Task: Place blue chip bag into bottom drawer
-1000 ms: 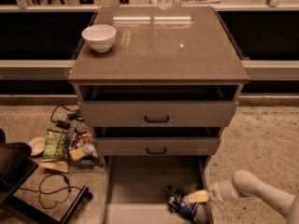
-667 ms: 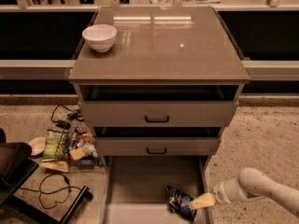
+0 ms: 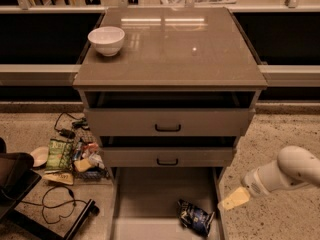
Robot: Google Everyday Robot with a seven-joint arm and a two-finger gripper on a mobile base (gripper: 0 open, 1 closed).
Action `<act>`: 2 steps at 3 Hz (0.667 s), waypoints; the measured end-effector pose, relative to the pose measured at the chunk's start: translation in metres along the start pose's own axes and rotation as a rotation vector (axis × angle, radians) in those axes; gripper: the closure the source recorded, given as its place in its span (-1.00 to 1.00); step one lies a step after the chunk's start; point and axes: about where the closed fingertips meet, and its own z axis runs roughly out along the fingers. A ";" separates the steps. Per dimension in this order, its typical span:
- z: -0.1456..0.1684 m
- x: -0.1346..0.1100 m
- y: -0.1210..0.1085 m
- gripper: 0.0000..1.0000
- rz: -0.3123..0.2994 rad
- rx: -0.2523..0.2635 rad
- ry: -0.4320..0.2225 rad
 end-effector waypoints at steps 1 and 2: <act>-0.082 -0.055 0.040 -1.00 -0.081 0.048 -0.033; -0.126 -0.085 0.078 -1.00 -0.112 0.113 -0.048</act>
Offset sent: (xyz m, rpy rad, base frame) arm -0.0017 0.0398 0.2486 -0.1195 -0.2277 0.0127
